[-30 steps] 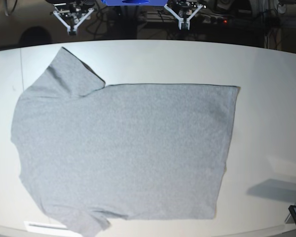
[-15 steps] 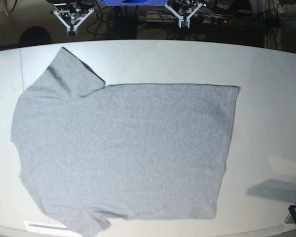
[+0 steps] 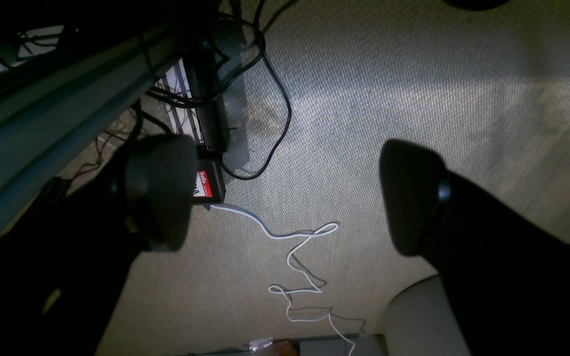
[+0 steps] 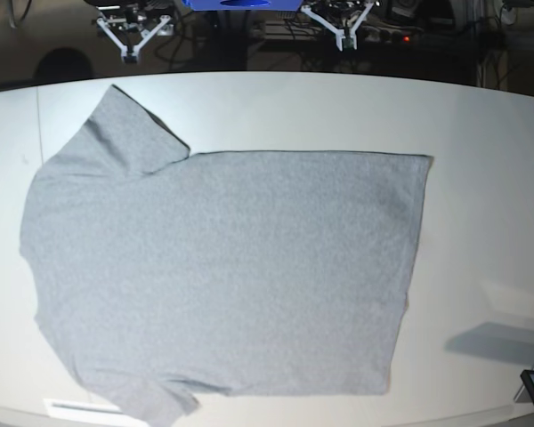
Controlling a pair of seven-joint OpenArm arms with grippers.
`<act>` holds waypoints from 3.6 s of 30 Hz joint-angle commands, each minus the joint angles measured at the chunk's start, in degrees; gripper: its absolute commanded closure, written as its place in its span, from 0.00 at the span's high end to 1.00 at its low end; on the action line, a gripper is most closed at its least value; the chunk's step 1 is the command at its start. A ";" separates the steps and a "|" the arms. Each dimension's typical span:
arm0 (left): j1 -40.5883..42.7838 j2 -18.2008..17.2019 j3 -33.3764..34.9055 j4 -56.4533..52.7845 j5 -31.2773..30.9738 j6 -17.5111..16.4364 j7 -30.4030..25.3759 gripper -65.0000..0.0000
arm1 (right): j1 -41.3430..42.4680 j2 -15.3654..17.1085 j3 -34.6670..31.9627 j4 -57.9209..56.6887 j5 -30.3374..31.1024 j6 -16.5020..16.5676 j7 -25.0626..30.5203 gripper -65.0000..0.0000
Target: Fold the T-shirt properly
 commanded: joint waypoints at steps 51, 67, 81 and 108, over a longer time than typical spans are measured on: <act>43.68 -2.43 -6.03 65.62 -0.26 0.23 -13.75 0.00 | -45.76 -4.34 15.07 85.21 0.05 -0.41 -10.63 0.00; 47.81 -2.78 -9.46 87.07 -0.17 0.23 -13.75 0.00 | -44.09 -5.57 16.30 99.45 0.05 1.97 -13.27 0.00; 42.80 -7.35 -9.37 88.13 -0.26 0.23 -13.13 0.00 | -32.31 -9.00 17.18 101.12 5.59 21.31 -29.18 0.00; 39.19 -7.18 -9.20 86.63 -0.61 0.23 -5.75 0.00 | -31.69 -2.94 40.56 100.50 49.37 38.27 -56.61 0.71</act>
